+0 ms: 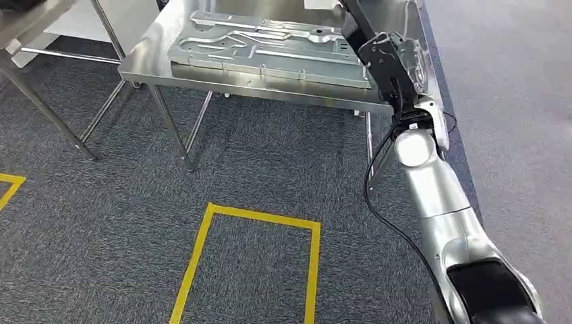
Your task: Take the parts from the cabinet and place them on the table.
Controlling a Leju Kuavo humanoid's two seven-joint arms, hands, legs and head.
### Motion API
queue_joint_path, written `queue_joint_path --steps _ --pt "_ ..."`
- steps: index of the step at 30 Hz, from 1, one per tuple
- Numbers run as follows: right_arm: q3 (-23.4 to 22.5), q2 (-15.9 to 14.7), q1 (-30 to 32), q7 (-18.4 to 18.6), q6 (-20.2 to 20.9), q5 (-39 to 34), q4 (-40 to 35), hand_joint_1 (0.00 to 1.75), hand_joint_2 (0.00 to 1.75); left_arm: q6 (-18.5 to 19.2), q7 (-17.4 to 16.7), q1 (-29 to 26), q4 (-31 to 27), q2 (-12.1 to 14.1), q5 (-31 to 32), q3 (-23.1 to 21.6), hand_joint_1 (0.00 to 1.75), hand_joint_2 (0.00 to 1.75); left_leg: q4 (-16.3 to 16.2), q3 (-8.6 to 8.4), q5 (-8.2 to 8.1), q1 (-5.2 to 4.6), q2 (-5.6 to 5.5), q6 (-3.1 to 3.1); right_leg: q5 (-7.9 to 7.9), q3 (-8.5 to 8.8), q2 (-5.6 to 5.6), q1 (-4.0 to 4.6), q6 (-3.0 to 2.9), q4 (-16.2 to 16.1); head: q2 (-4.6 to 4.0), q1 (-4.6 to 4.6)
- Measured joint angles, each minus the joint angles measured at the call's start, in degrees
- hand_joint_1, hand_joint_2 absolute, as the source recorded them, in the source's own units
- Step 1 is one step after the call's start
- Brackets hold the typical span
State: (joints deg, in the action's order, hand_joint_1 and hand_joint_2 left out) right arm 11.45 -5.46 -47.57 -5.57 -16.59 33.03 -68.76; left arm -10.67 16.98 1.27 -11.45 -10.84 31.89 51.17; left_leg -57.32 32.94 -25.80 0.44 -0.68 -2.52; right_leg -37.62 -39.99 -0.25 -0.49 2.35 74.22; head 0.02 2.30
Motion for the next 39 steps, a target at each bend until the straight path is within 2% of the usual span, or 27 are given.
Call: queue_joint_path --steps 1,2,3,5,7,9,11,12,14,15,16,17,18,19,20,23,25,27,29,31,32,33,34,35,36,37,39 --pt "0.0 0.0 0.5 0.1 0.0 0.1 -0.2 1.75 1.75 0.0 0.0 -0.1 0.0 0.0 0.0 0.0 0.0 0.0 0.0 -1.16 -0.85 -0.01 -0.17 0.03 -0.2 -0.68 0.0 -0.02 -0.04 -1.5 0.0 0.02" --pt "-0.1 0.0 0.8 0.2 0.1 0.2 -0.4 1.75 1.75 0.0 -0.1 -0.1 0.0 0.0 0.0 0.0 0.0 0.0 0.0 -2.31 -1.71 -0.04 -0.27 0.08 1.44 -0.71 0.0 -0.01 -0.16 -4.3 0.0 0.0" --pt "-0.3 -0.2 1.0 0.3 0.1 0.3 -0.5 1.75 1.75 0.0 -0.2 -0.1 0.0 0.0 0.0 0.0 0.0 0.0 0.0 -3.47 -2.56 -0.12 -0.35 0.19 4.92 -0.48 0.0 0.03 -0.44 -8.2 0.0 0.0" --pt "-0.5 -0.4 1.4 0.3 0.1 0.4 -0.4 1.75 1.75 0.0 -0.2 -0.2 0.2 -0.2 0.0 0.0 0.0 0.0 -0.1 -5.08 -4.23 -0.36 -0.52 0.7 18.1 -0.56 0.04 0.45 -1.38 -16.6 -0.02 -0.02" --pt "-0.7 -0.7 1.4 0.5 0.2 0.5 -0.9 1.75 1.75 0.0 -0.3 0.1 0.2 -0.2 0.0 0.0 0.0 0.0 1.0 -5.88 -5.12 -0.18 -0.81 1.5 17.52 0.1 0.29 1.01 -1.96 -16.5 0.0 0.11" --pt "-0.7 -0.7 1.0 0.5 0.2 0.6 -1.9 1.75 1.75 0.0 -0.2 0.2 0.2 -0.3 0.0 0.0 0.0 0.0 -0.4 -6.34 -3.95 -0.45 -0.59 2.2 16.68 1.31 0.55 0.75 -2.98 -17.0 0.0 -0.07" --pt "-0.7 -0.7 1.0 0.4 0.2 0.6 -2.3 1.75 1.75 0.0 -0.2 0.4 0.2 -0.3 0.0 0.0 0.0 0.0 -7.8 -2.62 -2.21 -0.31 -0.24 2.61 15.59 3.69 0.48 0.38 -3.59 -18.1 0.0 -0.02" --pt "-0.8 -0.7 0.9 0.5 0.2 0.6 -2.2 1.75 1.75 0.0 -0.2 0.4 0.2 -0.3 0.0 0.0 0.0 0.0 -12.0 0.24 -2.92 -0.21 -0.11 2.73 14.94 4.44 0.41 0.37 -3.86 -18.2 -0.02 -0.05" --pt "-0.8 -0.7 1.1 0.5 0.2 0.6 -2.3 1.75 1.75 0.0 -0.2 0.4 0.2 -0.3 0.0 0.0 0.0 0.0 -17.2 4.97 -7.8 -0.12 0.1 2.95 13.63 5.85 0.51 0.39 -3.86 -18.2 0.0 0.0" --pt "-0.8 -0.7 1.1 0.5 0.2 0.6 -2.3 1.75 1.75 0.0 -0.2 0.3 0.2 -0.3 0.0 0.0 0.0 0.0 -17.9 6.64 -10.25 -0.13 0.17 3.03 12.92 6.73 0.64 0.41 -3.84 -18.2 0.0 -0.02" --pt "-0.8 -0.7 1.2 0.5 0.2 0.6 -2.3 1.75 1.75 0.0 -0.2 0.2 0.2 -0.3 0.0 0.0 0.0 0.0 -16.9 7.44 -11.05 -0.13 0.21 2.92 12.13 7.73 0.75 0.46 -3.82 -18.2 0.0 -0.02" --pt "-0.8 -0.7 1.3 0.5 0.2 0.6 -2.3 1.75 1.75 0.0 -0.2 0.2 0.2 -0.2 0.0 0.0 0.0 0.0 -14.4 7.42 -10.14 -0.16 0.22 2.69 11.37 8.74 0.81 0.51 -3.76 -18.2 0.0 0.0" --pt "-0.8 -0.7 1.3 0.5 0.2 0.6 -2.3 1.75 1.75 0.0 -0.2 0.1 0.2 -0.2 0.0 0.0 0.0 0.0 -10.3 6.85 -7.26 -0.27 0.22 2.44 10.56 9.81 0.84 0.63 -3.73 -18.2 0.0 -0.02" --pt "-0.8 -0.6 1.4 0.5 0.2 0.6 -2.3 1.75 1.75 0.0 -0.2 0.1 0.2 -0.2 0.0 0.0 0.0 0.0 -5.6 6.13 -2.33 -0.5 0.22 1.99 9.73 10.82 0.83 0.76 -3.64 -18.2 0.0 -0.02" --pt "-0.8 -0.6 1.5 0.5 0.2 0.6 -2.2 1.75 1.75 0.0 -0.2 -0.2 0.2 -0.2 0.0 0.0 0.0 0.0 -1.3 5.86 4.6 -0.78 0.25 1.25 8.95 11.23 0.83 0.79 -3.5 -18.2 0.0 -0.05" --pt "-0.8 -0.6 1.6 0.5 0.3 0.6 -2.2 1.75 1.75 -0.1 -0.3 0.0 0.2 -0.1 0.0 0.0 0.0 0.0 -0.1 5.37 4.89 -1.0 0.31 0.49 7.94 12.25 1.13 0.95 -2.29 -17.9 0.0 0.0" --pt "-0.8 -0.7 1.4 0.6 0.4 0.9 -2.6 1.75 1.75 -0.3 -0.3 0.1 0.2 -0.3 0.0 0.0 0.0 0.0 0.8 3.89 4.51 -0.58 0.31 -0.05 8.41 11.29 1.11 0.93 -1.7 -15.7 0.0 -0.02" --pt "-0.8 -0.6 1.2 0.6 0.7 1.2 -2.6 1.75 1.75 -0.5 -0.3 0.2 0.2 -0.2 0.0 0.1 0.0 0.0 1.2 2.7 3.76 -0.46 0.29 -0.43 8.62 7.22 0.87 0.66 -1.1 -8.7 0.0 -0.07" --pt "-1.0 -0.8 1.3 0.8 1.1 1.6 -2.4 1.75 1.75 -0.5 -0.4 0.3 0.2 -0.2 0.0 0.1 0.0 0.0 1.2 1.44 2.51 -0.35 0.1 -0.35 4.61 1.94 0.85 0.12 -0.29 -2.0 0.0 -0.07" --pt "-1.0 -0.8 1.4 0.9 1.6 1.9 -2.0 1.75 1.75 -0.5 -0.4 0.1 0.2 -0.3 0.0 0.3 0.0 0.0 1.2 -0.27 1.09 -0.26 -0.07 -0.12 1.73 -0.86 0.74 -0.37 0.24 -1.2 0.0 -0.07" --pt "-1.0 -0.8 1.4 1.0 1.7 1.9 -1.8 1.75 1.75 -0.5 -0.5 0.1 0.2 -0.3 0.0 0.4 0.0 0.0 1.2 -1.25 0.33 -0.2 -0.15 0.04 2.53 -0.86 0.55 -0.53 0.3 -3.3 0.0 -0.07" --pt "-1.0 -0.8 1.4 1.0 1.7 1.9 -1.6 1.75 1.75 -0.5 -0.5 0.0 0.2 -0.3 -0.1 0.5 0.0 0.0 1.2 -2.38 -0.48 -0.15 -0.16 0.19 5.19 -0.19 0.44 -0.71 0.44 -7.2 0.0 -0.07" --pt "-1.0 -0.9 1.4 1.0 1.8 1.9 -1.4 1.75 1.75 -0.5 -0.5 0.0 0.2 -0.3 -0.1 0.6 0.0 0.0 1.2 -3.47 -1.3 -0.12 -0.16 0.37 9.31 0.83 0.31 -0.83 0.4 -11.6 0.0 -0.07" --pt "-1.0 -1.0 1.4 1.0 1.9 1.9 -1.2 1.75 1.75 -0.5 -0.5 -0.2 0.2 -0.3 -0.1 0.7 0.0 0.0 1.4 -3.65 -2.11 -0.12 -0.17 0.66 15.54 1.6 -0.04 -0.86 0.29 -16.2 0.0 -0.09" --pt "-1.2 -1.3 1.5 1.0 1.8 1.9 -0.9 1.75 1.75 -0.3 -0.5 -0.1 0.3 -0.3 0.0 0.8 0.0 0.0 0.8 -4.87 -2.9 -0.2 -0.21 1.13 17.32 1.24 -0.2 -0.47 -0.26 -17.2 0.0 0.11" --pt "-1.2 -1.4 1.7 1.1 1.8 2.0 -0.9 1.75 1.75 0.0 -0.3 0.2 0.3 -0.3 0.5 0.8 0.0 0.0 1.3 -4.73 -3.15 -0.19 -0.37 1.62 16.36 1.59 -0.19 0.08 -1.03 -17.1 0.0 -0.05" --pt "-1.8 -2.2 2.8 1.5 1.4 2.3 -2.1 1.75 1.75 0.7 -0.3 0.1 0.3 -0.3 1.3 0.8 0.0 0.0 1.2 -5.45 -3.13 -0.11 -0.35 2.39 15.8 2.06 -0.05 0.13 -2.17 -17.3 0.0 -0.09"
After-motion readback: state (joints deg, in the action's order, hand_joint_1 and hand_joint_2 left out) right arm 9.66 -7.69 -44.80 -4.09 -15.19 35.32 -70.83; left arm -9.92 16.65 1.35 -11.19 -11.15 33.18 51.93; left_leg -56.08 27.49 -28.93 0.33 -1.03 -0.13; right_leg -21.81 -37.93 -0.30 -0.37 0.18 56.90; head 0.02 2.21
